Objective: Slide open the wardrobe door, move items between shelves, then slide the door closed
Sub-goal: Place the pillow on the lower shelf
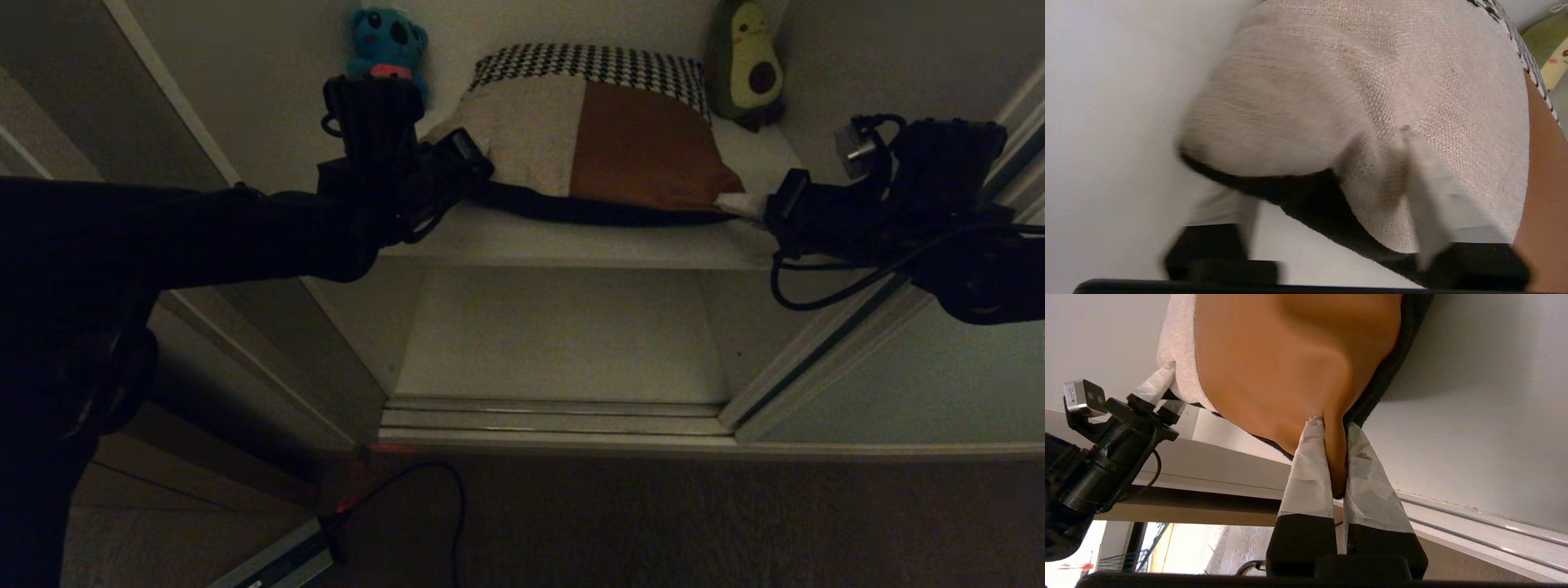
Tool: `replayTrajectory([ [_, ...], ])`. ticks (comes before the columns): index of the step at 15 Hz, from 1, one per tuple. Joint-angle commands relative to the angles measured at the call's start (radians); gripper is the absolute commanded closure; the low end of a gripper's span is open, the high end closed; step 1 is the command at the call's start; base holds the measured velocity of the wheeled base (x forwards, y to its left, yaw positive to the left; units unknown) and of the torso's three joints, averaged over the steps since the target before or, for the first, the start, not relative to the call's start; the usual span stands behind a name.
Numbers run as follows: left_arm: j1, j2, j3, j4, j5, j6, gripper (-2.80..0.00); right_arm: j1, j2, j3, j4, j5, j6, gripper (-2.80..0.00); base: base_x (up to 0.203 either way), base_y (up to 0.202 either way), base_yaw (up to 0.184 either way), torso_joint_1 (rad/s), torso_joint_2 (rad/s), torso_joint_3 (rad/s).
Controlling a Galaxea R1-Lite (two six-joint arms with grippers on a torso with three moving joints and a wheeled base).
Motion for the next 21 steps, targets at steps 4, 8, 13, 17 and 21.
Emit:
replayTrajectory([
  [4,-0.001,0.006,-0.008,0.001,0.0,-0.004,0.0,0.0,0.001,-0.002,-0.003,0.007,0.004,0.0,0.0,0.0,0.0,0.0,0.0,0.0],
  [8,-0.032,-0.025,0.011,0.011,0.013,0.011,0.0,0.0,-0.022,0.007,0.003,0.019,0.007,0.0,0.0,0.0,0.0,0.0,0.0,0.0],
  [13,-0.121,-0.158,0.229,-0.051,0.032,0.107,0.0,0.012,-0.147,0.097,0.013,0.02,0.007,0.0,0.0,0.0,0.0,0.0,0.0,0.0],
  [17,-0.168,-0.28,0.36,-0.07,0.059,0.161,0.0,0.027,-0.304,0.217,0.014,0.019,0.004,0.0,0.0,0.0,0.0,0.0,0.0,0.0],
  [21,-0.204,-0.38,0.488,-0.095,0.087,0.18,0.0,0.079,-0.448,0.343,0.019,0.017,0.005,0.0,0.0,0.0,0.0,0.0,0.0,0.0],
])
